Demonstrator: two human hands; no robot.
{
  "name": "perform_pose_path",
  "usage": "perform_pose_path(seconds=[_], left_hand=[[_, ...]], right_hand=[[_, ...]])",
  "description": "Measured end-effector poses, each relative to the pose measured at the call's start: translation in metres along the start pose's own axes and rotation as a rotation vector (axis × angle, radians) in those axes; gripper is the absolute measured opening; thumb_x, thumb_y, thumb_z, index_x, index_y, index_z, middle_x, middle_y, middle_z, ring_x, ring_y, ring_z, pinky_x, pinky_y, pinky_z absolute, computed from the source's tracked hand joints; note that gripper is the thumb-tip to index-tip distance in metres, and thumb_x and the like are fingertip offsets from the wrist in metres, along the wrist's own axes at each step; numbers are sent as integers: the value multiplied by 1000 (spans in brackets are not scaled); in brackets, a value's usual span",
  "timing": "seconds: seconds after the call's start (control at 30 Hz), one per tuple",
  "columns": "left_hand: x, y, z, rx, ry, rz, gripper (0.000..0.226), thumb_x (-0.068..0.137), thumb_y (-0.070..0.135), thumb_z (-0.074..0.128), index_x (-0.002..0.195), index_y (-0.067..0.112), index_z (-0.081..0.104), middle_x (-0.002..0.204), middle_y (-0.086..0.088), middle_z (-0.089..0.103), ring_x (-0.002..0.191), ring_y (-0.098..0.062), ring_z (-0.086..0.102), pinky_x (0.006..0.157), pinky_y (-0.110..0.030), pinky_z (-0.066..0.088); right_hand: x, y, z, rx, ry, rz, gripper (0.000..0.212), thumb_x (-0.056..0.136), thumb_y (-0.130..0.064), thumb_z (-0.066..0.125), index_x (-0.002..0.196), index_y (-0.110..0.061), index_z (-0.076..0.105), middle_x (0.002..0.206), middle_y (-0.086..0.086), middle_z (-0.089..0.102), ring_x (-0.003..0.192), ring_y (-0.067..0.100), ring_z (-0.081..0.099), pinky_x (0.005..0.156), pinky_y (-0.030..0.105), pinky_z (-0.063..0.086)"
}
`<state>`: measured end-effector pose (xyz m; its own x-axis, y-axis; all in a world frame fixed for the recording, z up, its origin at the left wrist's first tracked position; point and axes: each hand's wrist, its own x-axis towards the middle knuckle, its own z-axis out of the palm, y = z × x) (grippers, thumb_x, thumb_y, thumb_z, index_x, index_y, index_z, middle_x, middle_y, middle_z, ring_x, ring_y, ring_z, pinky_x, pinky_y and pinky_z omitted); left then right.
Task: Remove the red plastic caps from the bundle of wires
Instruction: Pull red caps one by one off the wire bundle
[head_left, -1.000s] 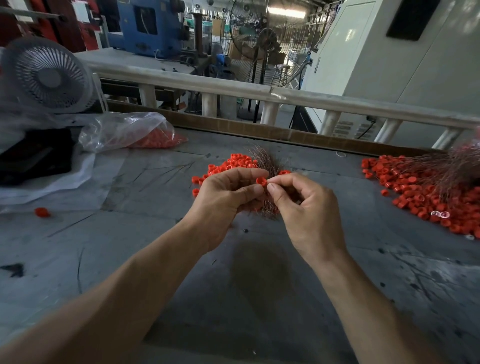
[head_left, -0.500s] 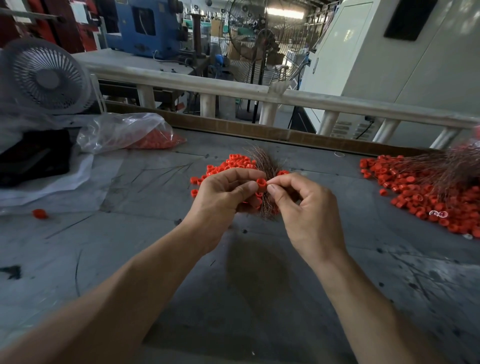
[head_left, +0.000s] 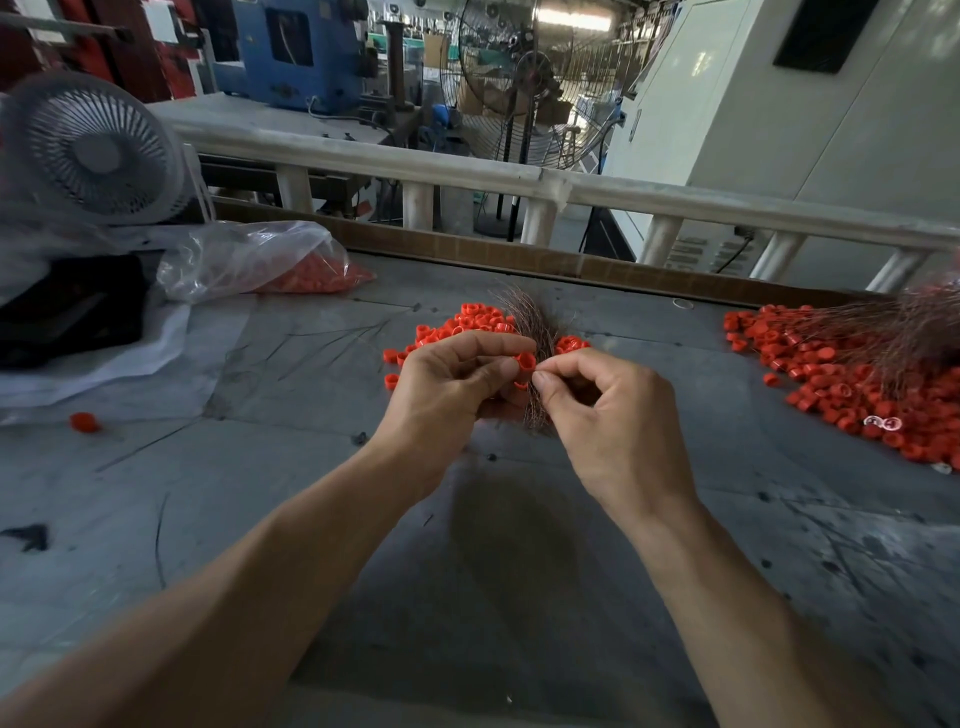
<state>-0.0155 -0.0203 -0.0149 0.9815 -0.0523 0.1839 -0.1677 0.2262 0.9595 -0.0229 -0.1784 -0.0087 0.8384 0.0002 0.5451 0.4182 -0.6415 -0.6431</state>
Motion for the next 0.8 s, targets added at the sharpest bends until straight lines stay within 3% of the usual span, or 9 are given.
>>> perform_pose_path(seconds=[0.23, 0.47, 0.8], left_hand=[[-1, 2, 0, -24, -11, -44, 22, 95, 0, 57, 112, 3, 72, 89, -17, 72, 85, -28, 67, 88, -45, 60], [2, 1, -3, -49, -26, -95, 22, 94, 4, 61, 112, 0, 72, 98, -22, 72, 87, -28, 70, 91, -48, 58], [4, -1, -7, -57, -54, -102, 21, 93, 5, 64, 112, 1, 73, 97, -20, 75, 87, -26, 73, 86, -40, 60]], right_hand=[[1, 1, -1, -22, 3, 21, 7, 91, -26, 74, 85, -26, 78, 72, -14, 73, 70, 4, 68, 66, 33, 58], [2, 3, -4, -16, -23, 12, 6, 92, -24, 73, 90, -26, 79, 76, -14, 74, 72, 5, 69, 68, 37, 59], [2, 5, -5, -14, -21, 15, 7, 92, -25, 74, 95, -26, 80, 83, -14, 77, 78, 2, 70, 72, 35, 60]])
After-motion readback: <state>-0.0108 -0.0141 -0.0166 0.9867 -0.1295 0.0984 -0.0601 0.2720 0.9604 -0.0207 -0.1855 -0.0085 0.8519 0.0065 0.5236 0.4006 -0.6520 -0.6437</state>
